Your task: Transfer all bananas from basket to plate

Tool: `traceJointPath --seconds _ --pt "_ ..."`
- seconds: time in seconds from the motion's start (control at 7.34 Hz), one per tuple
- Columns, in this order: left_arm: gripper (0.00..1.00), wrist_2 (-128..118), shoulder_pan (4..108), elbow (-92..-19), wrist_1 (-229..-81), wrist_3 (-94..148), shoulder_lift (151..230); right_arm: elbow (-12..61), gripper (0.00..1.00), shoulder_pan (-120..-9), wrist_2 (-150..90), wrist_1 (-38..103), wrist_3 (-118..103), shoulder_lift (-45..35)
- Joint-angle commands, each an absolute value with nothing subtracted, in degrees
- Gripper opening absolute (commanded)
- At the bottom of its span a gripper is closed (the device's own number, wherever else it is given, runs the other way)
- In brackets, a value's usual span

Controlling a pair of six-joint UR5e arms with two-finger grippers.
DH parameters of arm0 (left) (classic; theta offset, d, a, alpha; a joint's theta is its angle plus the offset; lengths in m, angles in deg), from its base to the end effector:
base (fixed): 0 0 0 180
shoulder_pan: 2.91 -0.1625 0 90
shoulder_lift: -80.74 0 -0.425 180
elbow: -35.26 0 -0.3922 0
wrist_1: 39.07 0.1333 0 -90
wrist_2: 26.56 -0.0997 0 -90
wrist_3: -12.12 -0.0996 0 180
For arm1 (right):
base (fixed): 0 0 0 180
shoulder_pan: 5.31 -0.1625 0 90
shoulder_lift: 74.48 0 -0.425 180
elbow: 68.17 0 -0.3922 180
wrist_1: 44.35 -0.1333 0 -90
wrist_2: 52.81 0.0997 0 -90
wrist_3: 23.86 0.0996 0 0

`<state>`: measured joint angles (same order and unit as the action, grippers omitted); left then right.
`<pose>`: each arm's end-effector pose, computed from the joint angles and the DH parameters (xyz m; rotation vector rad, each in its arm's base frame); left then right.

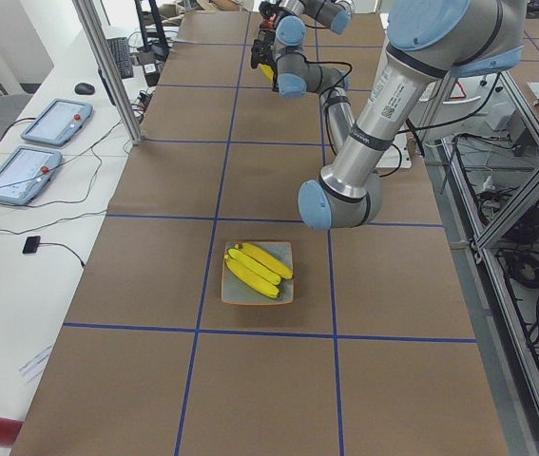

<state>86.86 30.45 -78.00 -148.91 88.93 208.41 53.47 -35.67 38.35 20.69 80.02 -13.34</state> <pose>0.4133 -0.3843 0.0724 0.2368 1.4032 -0.0025 -0.3698 -0.3687 0.1019 0.2016 -1.5081 0.6059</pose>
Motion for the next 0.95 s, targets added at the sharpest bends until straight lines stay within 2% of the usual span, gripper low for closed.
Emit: traceJointPath --seconds 0.0,0.14,0.27,0.82 --pt "0.00 86.7 29.4 -78.1 -151.4 88.8 208.3 53.6 0.00 -35.6 38.3 20.7 80.0 -13.8" --pt "0.00 86.7 29.2 -78.1 -151.4 88.8 208.2 53.6 0.00 -35.7 38.3 20.7 79.9 -14.5" --pt "0.00 86.6 29.2 -78.2 -151.3 88.8 207.8 53.6 0.99 -35.7 38.1 20.7 79.4 -14.6" --pt "0.00 86.6 29.3 -78.1 -151.0 88.8 206.4 55.8 1.00 -41.0 40.0 20.8 79.2 -14.0"
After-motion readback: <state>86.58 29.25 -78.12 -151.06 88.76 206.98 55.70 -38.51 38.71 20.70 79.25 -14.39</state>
